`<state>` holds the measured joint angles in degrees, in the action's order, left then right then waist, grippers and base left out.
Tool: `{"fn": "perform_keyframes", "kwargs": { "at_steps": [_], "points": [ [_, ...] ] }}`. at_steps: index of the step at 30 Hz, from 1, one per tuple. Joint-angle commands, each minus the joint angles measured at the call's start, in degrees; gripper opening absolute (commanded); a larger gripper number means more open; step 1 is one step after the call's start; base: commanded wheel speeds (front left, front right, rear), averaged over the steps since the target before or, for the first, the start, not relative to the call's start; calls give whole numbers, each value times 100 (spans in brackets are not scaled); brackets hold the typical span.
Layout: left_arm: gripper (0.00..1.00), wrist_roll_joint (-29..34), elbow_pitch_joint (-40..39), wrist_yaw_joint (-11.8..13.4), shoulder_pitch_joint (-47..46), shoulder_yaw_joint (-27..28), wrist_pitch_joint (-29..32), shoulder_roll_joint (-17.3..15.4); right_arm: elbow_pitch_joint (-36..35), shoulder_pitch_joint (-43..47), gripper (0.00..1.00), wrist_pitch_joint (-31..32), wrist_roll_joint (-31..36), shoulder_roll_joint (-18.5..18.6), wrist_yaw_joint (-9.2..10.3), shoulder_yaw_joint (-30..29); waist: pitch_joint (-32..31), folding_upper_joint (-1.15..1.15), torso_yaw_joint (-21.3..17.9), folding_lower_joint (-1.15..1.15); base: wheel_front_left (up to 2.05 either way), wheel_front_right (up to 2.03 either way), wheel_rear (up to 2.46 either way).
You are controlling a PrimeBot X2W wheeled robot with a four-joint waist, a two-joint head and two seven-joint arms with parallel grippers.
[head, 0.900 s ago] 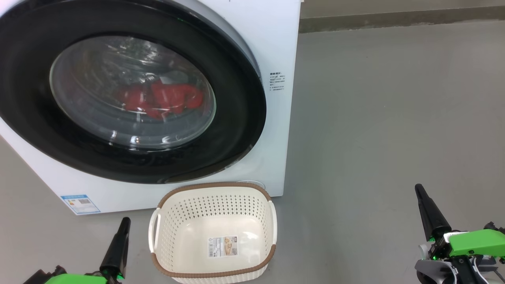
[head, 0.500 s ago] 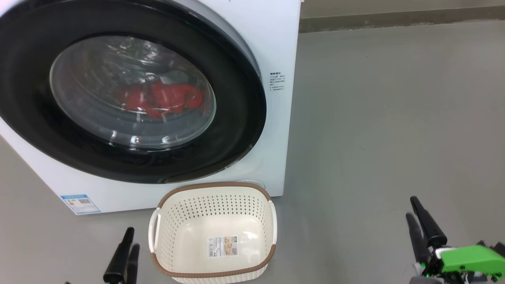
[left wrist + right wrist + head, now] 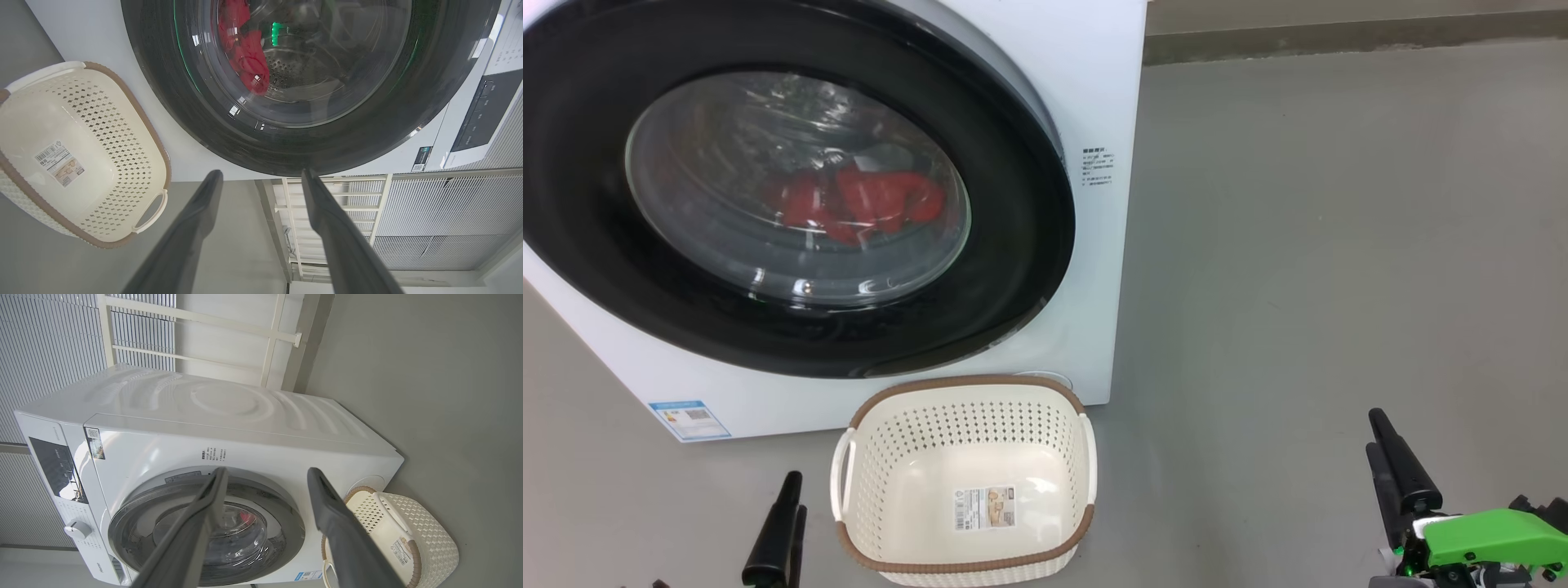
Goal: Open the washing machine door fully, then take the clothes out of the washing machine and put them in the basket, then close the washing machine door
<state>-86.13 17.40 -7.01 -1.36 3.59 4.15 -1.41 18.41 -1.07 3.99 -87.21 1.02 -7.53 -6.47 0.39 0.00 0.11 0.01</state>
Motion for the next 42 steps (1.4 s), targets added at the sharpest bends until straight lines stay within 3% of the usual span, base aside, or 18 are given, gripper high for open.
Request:
{"fn": "perform_keyframes", "kwargs": {
  "at_steps": [1, 14, 42],
  "points": [
    [100, 189, -186, -7, -77, 27, -70, -93, -179, -63, 100, -73, 184, 74, 1, 34, 3, 0, 2, -1, 0, 0, 0],
    [100, 1456, -362, 12, 11, 25, -291, -77, -222, 23, 100, -293, 1130, 112, 1, 199, -2, 0, 25, -1, 0, 0, 0],
    [100, 3643, -613, 496, 195, -316, -751, -196, -283, 207, 100, -748, 3053, 186, 2, 437, -1, 0, 53, -1, 0, 0, 0]
  ]
}}
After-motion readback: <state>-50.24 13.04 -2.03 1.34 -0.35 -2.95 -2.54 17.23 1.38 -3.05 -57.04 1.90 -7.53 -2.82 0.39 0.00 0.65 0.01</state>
